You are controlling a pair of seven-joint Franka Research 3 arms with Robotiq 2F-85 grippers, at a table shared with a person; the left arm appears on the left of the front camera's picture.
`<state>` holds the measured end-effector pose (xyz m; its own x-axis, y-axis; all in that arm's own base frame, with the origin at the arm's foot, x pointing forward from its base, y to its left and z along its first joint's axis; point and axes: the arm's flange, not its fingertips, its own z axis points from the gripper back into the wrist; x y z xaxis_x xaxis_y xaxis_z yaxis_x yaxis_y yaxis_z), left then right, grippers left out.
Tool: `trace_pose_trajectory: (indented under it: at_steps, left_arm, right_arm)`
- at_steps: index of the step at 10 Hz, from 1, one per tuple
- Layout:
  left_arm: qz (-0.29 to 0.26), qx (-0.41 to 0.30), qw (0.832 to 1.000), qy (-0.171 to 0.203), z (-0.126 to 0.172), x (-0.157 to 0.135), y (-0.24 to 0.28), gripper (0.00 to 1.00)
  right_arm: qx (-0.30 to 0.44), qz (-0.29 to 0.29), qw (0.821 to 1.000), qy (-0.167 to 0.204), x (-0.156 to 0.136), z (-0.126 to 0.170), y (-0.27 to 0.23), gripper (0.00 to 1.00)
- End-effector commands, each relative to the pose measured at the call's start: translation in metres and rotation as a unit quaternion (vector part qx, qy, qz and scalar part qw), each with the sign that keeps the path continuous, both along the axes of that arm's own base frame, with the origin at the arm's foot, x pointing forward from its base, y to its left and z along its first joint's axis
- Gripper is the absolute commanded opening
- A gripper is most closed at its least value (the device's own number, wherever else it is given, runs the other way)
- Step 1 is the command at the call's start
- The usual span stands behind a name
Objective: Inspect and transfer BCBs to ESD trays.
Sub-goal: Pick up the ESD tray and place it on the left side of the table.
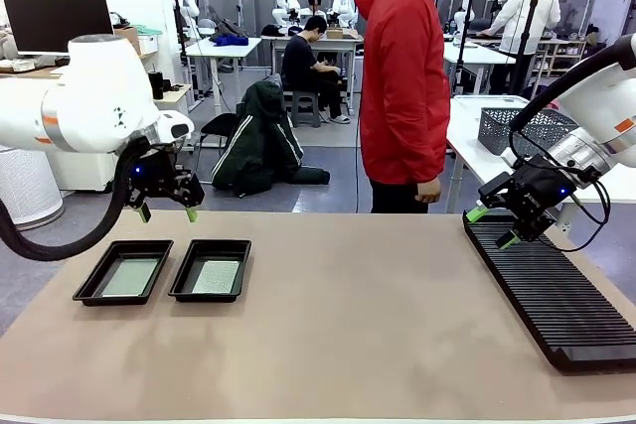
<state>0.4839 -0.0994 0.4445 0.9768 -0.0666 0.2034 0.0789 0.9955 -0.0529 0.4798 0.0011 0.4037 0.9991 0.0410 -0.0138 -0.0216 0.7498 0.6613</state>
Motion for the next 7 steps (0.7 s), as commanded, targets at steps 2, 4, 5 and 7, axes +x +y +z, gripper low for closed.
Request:
trace_pose_trajectory:
  at_steps: [2,4,5,7]
  left_arm:
    - [0.007,0.033,0.999,0.016,0.021,0.008,-0.007,1.0]
    - [0.006,0.037,0.999,0.019,0.032,0.012,-0.009,1.0]
    - [0.005,0.038,0.999,0.021,0.037,0.015,-0.01,1.0]
    - [-0.007,0.023,1.0,0.014,0.035,0.01,-0.006,1.0]
  right_arm:
    - [-0.002,-0.008,1.0,0.003,-0.001,0.002,0.003,1.0]
    - [-0.002,-0.008,1.0,0.003,-0.001,0.002,0.003,1.0]
    - [-0.002,-0.008,1.0,0.003,-0.001,0.002,0.003,1.0]
    - [-0.002,-0.008,1.0,0.003,-0.001,0.002,0.003,1.0]
